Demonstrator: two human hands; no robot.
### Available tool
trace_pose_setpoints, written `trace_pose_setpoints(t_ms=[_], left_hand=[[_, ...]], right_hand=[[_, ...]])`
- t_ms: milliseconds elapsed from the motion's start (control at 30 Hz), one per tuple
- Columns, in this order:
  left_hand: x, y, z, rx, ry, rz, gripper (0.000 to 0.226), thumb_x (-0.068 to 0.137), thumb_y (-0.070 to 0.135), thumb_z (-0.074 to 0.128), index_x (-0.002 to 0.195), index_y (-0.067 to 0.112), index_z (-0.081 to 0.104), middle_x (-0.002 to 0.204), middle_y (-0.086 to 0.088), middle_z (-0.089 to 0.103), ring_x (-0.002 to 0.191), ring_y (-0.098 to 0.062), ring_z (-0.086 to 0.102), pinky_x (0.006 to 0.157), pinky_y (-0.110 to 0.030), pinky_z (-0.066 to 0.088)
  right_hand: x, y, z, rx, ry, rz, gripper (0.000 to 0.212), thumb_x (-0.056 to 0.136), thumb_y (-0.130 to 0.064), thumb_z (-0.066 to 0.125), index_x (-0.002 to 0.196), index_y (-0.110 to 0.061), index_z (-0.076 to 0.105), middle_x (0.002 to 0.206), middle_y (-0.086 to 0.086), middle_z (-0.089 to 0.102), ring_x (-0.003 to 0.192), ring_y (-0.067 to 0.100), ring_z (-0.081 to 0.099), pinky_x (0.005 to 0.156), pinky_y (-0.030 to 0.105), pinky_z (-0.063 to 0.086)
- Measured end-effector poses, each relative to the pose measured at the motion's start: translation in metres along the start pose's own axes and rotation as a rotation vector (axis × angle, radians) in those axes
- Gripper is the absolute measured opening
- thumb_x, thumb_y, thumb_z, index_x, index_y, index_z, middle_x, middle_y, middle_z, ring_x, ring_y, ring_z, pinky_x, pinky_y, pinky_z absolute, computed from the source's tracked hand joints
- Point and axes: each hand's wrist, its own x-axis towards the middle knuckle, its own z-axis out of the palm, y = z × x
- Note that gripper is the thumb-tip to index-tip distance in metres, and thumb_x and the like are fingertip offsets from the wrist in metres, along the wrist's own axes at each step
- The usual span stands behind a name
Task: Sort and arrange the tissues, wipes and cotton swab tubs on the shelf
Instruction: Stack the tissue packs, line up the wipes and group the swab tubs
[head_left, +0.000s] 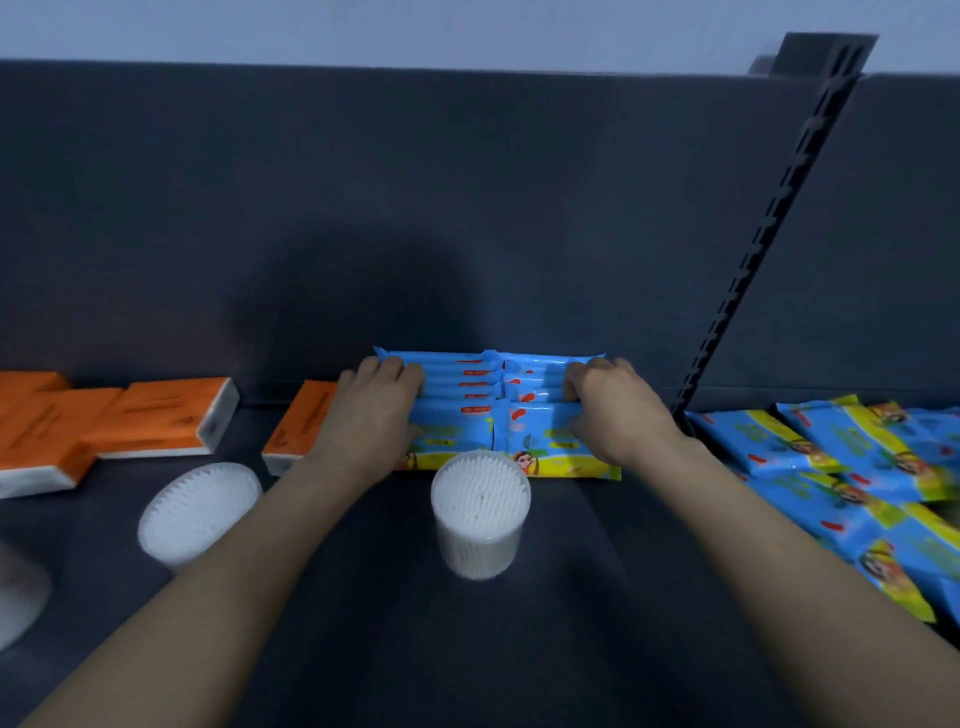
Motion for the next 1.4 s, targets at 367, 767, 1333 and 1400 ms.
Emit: trace_pose_setpoints(t_ms=[367, 767, 1333, 1400], left_hand=[[-0.013, 0.019, -0.020, -0.276, 0.240, -0.114, 0.021, 0.082, 0.005, 0.063, 0.102, 0.006, 0.062, 0.102, -0.012, 0.060, 0.097, -0.030, 0.056, 0.085, -0.043, 0.046], [0.008, 0.168, -0.023, -0.771, 0.184, 0.341, 0.008, 0.082, 0.007, 0.062, 0.087, 0.014, 0.063, 0.084, 0.003, 0.059, 0.076, -0.005, 0.052, 0.075, -0.010, 0.037], [0.002, 0.328, 0.040, -0.469, -0.244, 0.205, 0.048, 0.088, 0.046, 0.054, 0.122, 0.011, 0.050, 0.121, -0.012, 0.051, 0.104, -0.031, 0.056, 0.085, -0.037, 0.044], [0.000, 0.339, 0.047, -0.459, -0.315, 0.150, 0.061, 0.087, 0.052, 0.052, 0.137, 0.019, 0.041, 0.133, -0.014, 0.038, 0.110, -0.035, 0.054, 0.093, -0.040, 0.045]], right_hand=[[-0.003, 0.014, -0.008, 0.060, 0.068, -0.147, 0.028, 0.085, -0.002, 0.048, 0.109, -0.013, 0.059, 0.111, 0.011, 0.058, 0.104, 0.031, 0.054, 0.080, 0.037, 0.049], [-0.092, 0.119, -0.032, 0.108, 0.147, 0.254, 0.028, 0.088, -0.022, 0.057, 0.114, -0.013, 0.062, 0.117, 0.011, 0.063, 0.109, 0.031, 0.057, 0.087, 0.036, 0.046], [-0.210, 0.277, -0.038, 0.130, -0.349, 0.499, 0.085, 0.075, -0.024, 0.078, 0.145, -0.029, 0.032, 0.151, 0.003, 0.033, 0.134, 0.025, 0.039, 0.106, 0.037, 0.038], [-0.209, 0.290, -0.037, 0.123, -0.410, 0.415, 0.090, 0.075, -0.021, 0.078, 0.148, -0.028, 0.026, 0.154, 0.002, 0.027, 0.138, 0.024, 0.034, 0.109, 0.036, 0.035]])
